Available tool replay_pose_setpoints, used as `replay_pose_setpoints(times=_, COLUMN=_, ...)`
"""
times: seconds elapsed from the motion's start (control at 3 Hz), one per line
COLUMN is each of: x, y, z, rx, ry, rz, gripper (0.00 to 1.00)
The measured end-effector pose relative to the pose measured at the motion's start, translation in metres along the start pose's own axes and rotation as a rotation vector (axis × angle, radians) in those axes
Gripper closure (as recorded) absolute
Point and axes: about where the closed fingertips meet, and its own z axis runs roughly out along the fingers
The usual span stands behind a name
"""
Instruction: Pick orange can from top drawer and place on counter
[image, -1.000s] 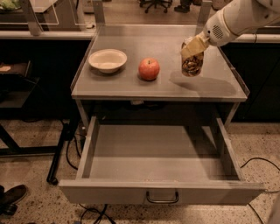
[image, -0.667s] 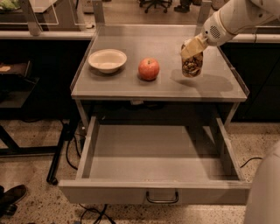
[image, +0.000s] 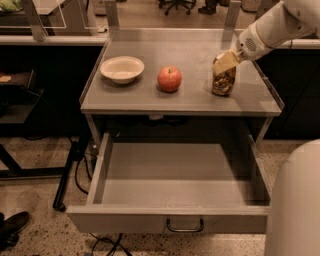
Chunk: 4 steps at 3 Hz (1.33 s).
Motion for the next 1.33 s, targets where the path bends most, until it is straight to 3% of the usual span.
replay_pose_setpoints(times=0.33, x=0.0088, y=-0.0076, z=-0.0020, rx=-0.022, ry=-0.031, rz=0.034, gripper=1.00)
replay_pose_setpoints(times=0.67, x=0.0083, y=-0.0076, z=-0.0026, rx=-0.022, ry=-0.031, rz=0.034, gripper=0.86)
replay_pose_setpoints(times=1.33, x=0.0083, y=-0.0075, z=-0.0025, rx=-0.022, ry=-0.030, rz=0.034, gripper=0.40)
